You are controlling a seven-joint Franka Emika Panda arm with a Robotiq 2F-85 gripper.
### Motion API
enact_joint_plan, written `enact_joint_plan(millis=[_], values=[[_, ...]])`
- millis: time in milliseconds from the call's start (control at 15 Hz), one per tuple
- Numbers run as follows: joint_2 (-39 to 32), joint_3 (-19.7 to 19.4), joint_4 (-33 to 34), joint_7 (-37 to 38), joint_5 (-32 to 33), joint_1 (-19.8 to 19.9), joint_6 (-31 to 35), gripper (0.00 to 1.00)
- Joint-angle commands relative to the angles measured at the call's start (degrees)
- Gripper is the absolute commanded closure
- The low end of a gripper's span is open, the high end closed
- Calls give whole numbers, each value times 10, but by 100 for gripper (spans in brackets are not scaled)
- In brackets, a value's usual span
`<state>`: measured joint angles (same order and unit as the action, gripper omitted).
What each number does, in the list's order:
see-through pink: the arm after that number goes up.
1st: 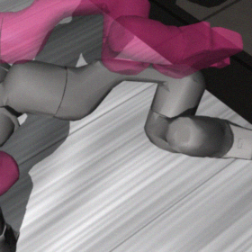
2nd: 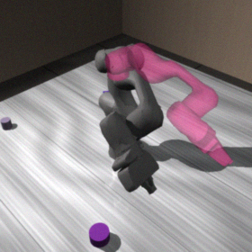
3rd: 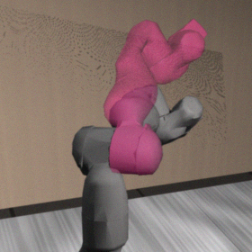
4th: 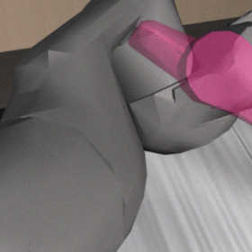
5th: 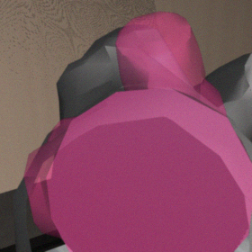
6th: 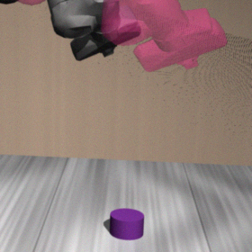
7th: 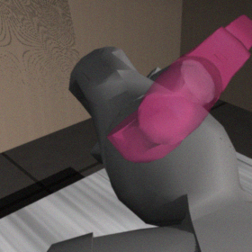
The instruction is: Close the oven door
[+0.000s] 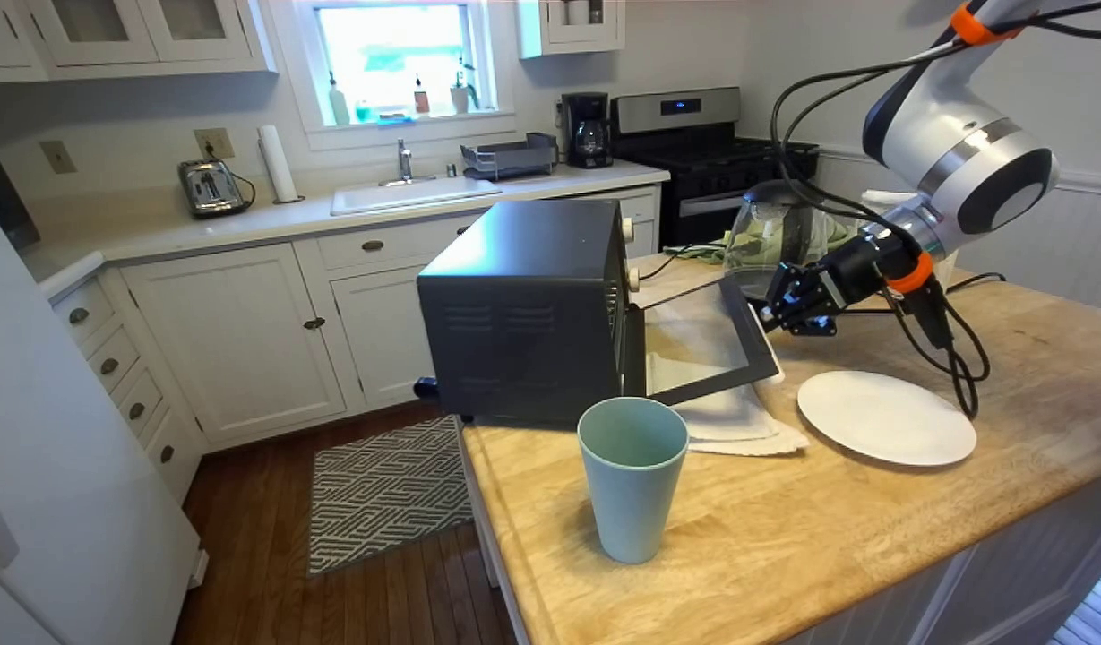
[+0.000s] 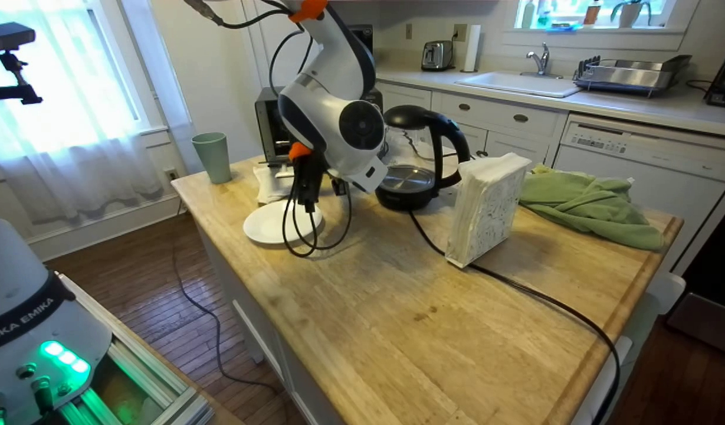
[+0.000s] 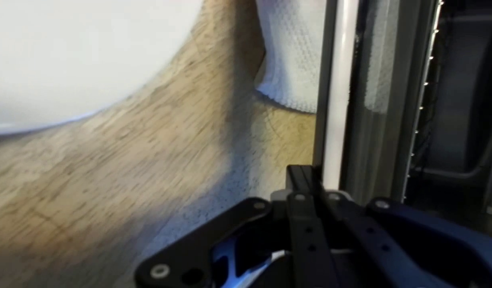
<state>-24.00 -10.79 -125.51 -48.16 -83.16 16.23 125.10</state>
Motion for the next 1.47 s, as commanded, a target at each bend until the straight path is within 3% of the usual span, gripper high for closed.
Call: enact_joint_plan(millis=[0,933,1067,1267,1333,1400], values=[[26,-2,3,1,-27,5,-51,100],[38,22,60,-26,-118,-48,-98,100],[43,20,61,-15,-104,-60,-84,100],[80,2,47,-7,-31,-79,-13,100],[99,-6,38,7,3,-78,9,74],[117,-10,29,1,27,-76,29,72]])
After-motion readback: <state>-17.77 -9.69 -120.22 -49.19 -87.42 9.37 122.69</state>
